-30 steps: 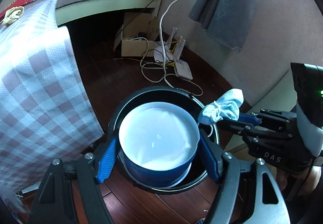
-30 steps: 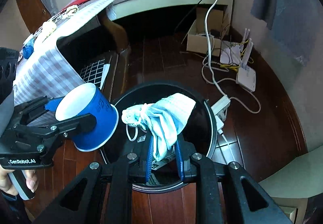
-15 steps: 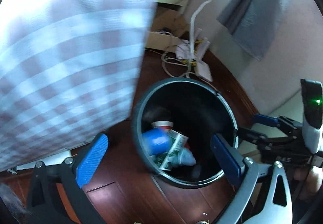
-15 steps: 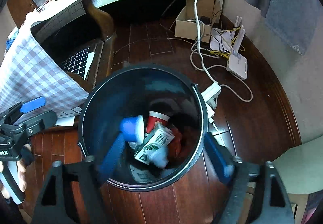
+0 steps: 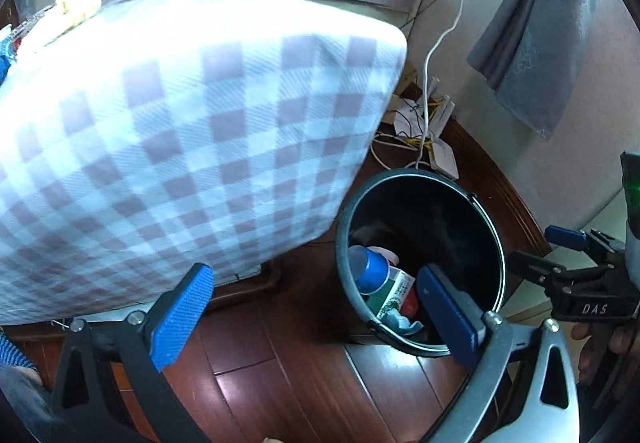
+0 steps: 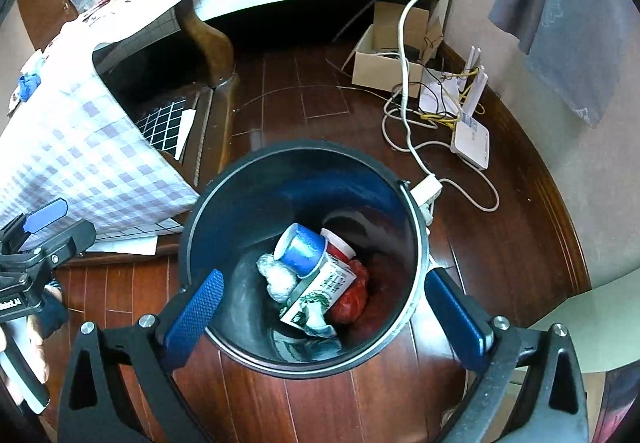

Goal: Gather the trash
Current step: 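Move both open tools back over the gingham sheet, then grasp the yellow cloth with the right tool while the left tool grasps the blue knit sock, then carry the yellow cloth and blue sock over the black bin, then open both tools to drop the cloth and sock into the bin, then move both open tools back over the gingham sheet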

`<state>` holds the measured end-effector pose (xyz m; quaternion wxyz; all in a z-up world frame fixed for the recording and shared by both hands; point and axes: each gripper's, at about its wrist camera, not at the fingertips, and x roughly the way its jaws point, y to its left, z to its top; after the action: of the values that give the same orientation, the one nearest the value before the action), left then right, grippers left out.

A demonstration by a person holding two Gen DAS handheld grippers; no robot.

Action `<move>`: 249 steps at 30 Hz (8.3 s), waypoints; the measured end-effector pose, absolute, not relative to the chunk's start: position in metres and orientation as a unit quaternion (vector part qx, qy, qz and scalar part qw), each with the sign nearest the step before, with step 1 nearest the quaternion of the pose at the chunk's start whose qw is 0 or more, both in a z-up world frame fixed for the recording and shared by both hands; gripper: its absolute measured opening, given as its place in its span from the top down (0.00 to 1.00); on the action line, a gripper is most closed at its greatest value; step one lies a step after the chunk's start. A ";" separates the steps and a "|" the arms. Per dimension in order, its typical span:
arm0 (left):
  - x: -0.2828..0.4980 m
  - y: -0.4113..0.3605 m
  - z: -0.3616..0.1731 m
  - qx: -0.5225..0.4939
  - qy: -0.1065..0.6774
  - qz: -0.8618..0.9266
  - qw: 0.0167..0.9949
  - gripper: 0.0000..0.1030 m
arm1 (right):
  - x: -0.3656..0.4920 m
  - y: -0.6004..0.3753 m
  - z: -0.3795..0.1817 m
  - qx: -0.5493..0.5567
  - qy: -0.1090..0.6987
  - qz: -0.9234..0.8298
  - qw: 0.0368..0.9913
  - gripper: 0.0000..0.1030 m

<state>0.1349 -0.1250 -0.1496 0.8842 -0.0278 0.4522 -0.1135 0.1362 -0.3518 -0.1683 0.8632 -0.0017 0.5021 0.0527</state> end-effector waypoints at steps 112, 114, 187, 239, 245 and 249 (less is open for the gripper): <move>0.200 0.131 -0.001 -0.044 0.311 0.033 0.949 0.56 | 0.257 -0.042 0.015 -0.076 0.341 0.240 0.906 0.69; 0.194 0.126 0.002 -0.042 0.308 0.027 0.950 0.56 | 0.250 -0.052 0.016 -0.065 0.340 0.238 0.907 0.69; 0.144 -0.192 -0.112 0.023 0.403 -0.246 0.881 0.56 | 0.114 -0.373 -0.125 0.032 0.447 0.066 0.892 0.69; 0.142 -0.161 -0.137 0.017 0.436 -0.181 0.881 0.01 | 0.123 -0.351 -0.148 -0.016 0.476 0.047 0.878 0.01; 0.135 -0.139 -0.127 0.002 0.428 -0.169 0.888 0.01 | 0.117 -0.339 -0.137 -0.017 0.467 0.053 0.883 0.01; 0.131 -0.123 -0.120 -0.009 0.423 -0.159 0.892 0.01 | 0.113 -0.331 -0.130 -0.010 0.460 0.057 0.886 0.01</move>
<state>0.1311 -0.1232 -0.1203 0.8923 -0.0093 0.4227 -0.1585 0.1127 -0.3306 -0.1295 0.8860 -0.0099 0.4601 0.0566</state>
